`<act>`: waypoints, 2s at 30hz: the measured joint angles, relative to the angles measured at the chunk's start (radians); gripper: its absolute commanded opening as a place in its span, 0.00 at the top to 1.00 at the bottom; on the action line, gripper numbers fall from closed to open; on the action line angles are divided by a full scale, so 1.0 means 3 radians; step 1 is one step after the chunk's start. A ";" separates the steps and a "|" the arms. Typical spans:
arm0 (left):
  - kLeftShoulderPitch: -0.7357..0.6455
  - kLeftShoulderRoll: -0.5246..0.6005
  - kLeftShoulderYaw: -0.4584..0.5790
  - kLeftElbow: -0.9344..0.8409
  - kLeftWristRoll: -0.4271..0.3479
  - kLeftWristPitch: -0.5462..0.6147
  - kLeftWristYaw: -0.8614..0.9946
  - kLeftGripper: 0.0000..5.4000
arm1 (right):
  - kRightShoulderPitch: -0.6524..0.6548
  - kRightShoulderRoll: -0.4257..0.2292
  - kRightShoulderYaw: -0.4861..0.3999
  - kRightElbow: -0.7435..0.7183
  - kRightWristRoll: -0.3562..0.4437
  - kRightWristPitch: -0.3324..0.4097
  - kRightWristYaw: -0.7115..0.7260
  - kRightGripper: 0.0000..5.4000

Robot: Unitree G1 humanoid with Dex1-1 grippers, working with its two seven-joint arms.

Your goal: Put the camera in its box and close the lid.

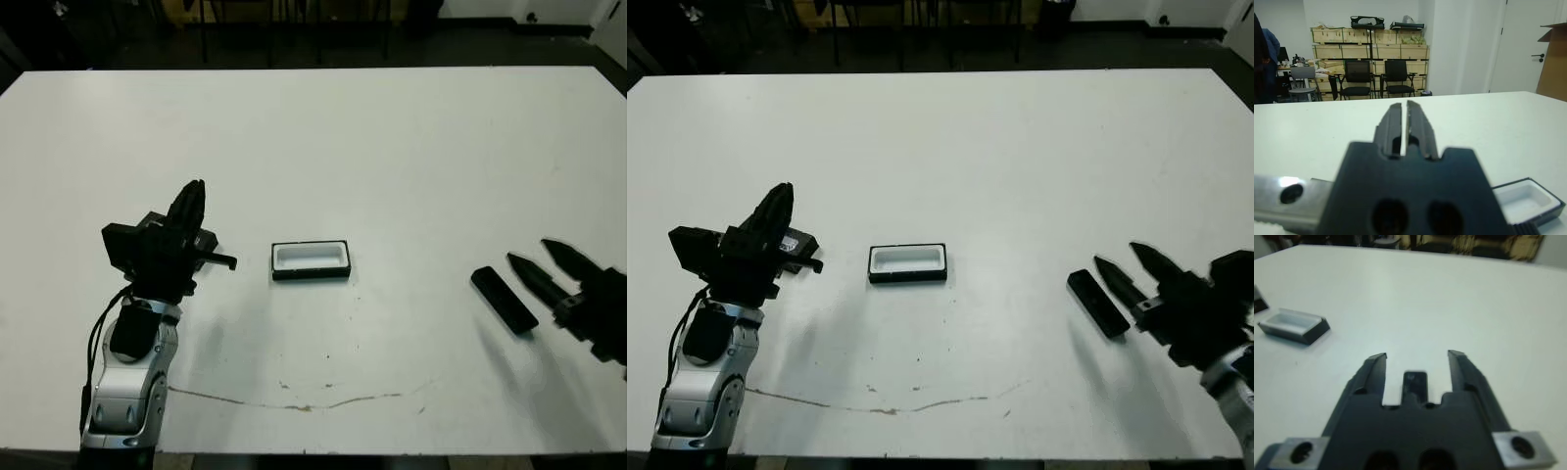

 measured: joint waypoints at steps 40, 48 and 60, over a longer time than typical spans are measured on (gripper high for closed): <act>0.0021 0.0012 0.0004 -0.0012 0.0021 0.0007 -0.0007 1.00 | -0.0088 -0.0089 0.0327 0.0999 -0.0421 -0.0604 0.0364 0.00; 0.0022 0.0018 0.0013 -0.0018 0.0008 0.0010 -0.0011 1.00 | -0.0091 -0.0108 0.0351 0.1052 -0.0406 -0.0609 0.0413 0.06; 0.0025 0.0019 0.0050 -0.0045 -0.0001 0.0011 -0.0017 1.00 | 0.0321 0.0129 0.0180 0.0207 -0.0078 0.0173 -0.0358 0.46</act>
